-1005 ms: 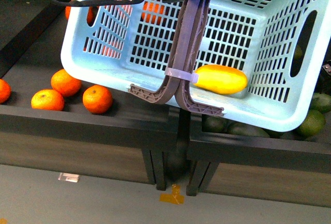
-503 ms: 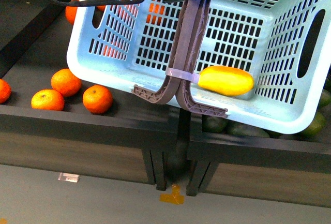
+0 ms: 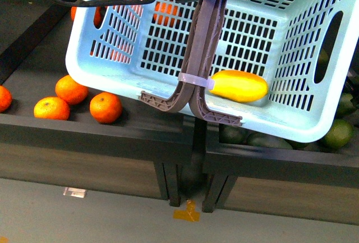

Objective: Pick mango and avocado into basket

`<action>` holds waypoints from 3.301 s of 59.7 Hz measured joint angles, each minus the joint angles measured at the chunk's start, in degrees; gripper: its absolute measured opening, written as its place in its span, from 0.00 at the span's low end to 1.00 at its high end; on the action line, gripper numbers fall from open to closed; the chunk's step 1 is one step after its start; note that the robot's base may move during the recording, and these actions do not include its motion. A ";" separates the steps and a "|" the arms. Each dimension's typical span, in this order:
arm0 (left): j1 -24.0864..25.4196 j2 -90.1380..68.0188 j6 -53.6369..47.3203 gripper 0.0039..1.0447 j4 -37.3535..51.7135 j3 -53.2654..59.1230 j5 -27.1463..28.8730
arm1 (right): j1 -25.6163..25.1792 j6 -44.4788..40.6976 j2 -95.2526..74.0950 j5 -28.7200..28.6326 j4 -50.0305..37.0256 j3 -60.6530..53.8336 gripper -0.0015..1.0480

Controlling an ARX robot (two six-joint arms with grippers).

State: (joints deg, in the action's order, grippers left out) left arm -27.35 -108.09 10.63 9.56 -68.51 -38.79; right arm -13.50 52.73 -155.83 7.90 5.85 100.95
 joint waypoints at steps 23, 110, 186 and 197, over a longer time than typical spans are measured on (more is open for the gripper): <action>-0.02 0.00 0.02 0.04 0.00 0.00 -0.17 | 0.13 -0.07 -0.98 0.17 -0.63 1.55 0.82; -0.02 0.02 0.00 0.04 0.00 0.00 -0.07 | 23.32 -15.96 60.94 -8.94 -8.85 -37.40 0.51; -0.09 -0.02 0.00 0.04 -0.04 0.00 0.17 | 19.23 -51.54 95.73 -2.38 -46.80 -82.23 0.25; -0.07 -0.02 -0.02 0.04 -0.04 0.00 0.17 | 17.64 -52.43 101.35 -4.26 -46.86 -88.11 0.02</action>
State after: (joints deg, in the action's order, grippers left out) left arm -27.42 -108.12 10.61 9.52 -68.51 -38.61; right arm 4.14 0.30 -54.48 3.64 -41.01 12.84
